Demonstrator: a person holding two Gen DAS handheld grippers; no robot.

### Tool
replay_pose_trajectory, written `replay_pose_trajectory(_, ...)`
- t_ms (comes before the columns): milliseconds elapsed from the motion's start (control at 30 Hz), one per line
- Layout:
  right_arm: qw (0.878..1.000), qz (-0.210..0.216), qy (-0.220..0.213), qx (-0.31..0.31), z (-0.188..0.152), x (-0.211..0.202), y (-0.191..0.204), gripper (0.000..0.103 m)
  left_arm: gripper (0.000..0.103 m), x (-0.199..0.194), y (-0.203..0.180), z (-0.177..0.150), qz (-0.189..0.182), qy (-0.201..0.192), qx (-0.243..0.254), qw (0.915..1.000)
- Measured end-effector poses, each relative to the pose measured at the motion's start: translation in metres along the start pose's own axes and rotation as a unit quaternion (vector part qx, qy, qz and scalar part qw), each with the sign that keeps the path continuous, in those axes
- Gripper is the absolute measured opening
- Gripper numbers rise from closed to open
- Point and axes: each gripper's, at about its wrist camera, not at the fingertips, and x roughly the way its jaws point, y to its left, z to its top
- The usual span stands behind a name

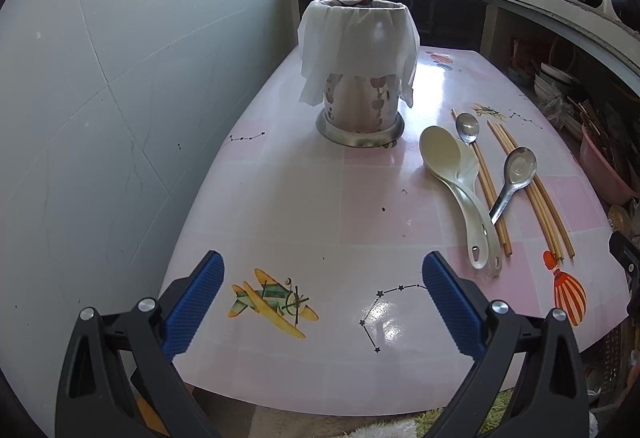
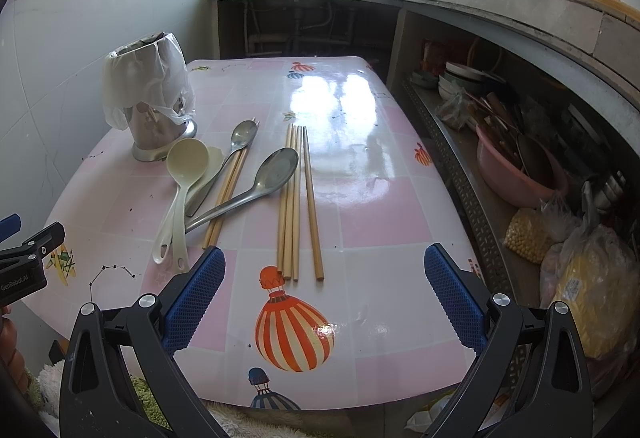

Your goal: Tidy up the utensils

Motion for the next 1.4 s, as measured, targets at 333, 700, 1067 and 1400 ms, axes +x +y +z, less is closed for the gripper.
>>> replay_pose_trajectory(333, 1.000, 0.000, 0.000, 0.000, -0.001, -0.002, 0.001, 0.095, 0.097, 0.000, 0.001, -0.001, 0.001, 0.001, -0.001, 1.0000)
replay_pose_trajectory(700, 1.000, 0.000, 0.001, 0.000, -0.002, 0.000, 0.000, 0.095, 0.097, 0.003, 0.002, -0.001, 0.004, 0.008, -0.003, 1.0000)
replay_pose_trajectory(1067, 1.000, 0.001, 0.001, 0.001, -0.003, -0.002, -0.001, 0.095, 0.097, 0.005, 0.004, 0.000, 0.005, 0.012, -0.005, 0.9999)
replay_pose_trajectory(1400, 1.000, 0.005, -0.004, 0.009, -0.001, 0.005, -0.005, 0.095, 0.097, 0.015, 0.006, 0.003, 0.013, 0.016, -0.007, 0.9998)
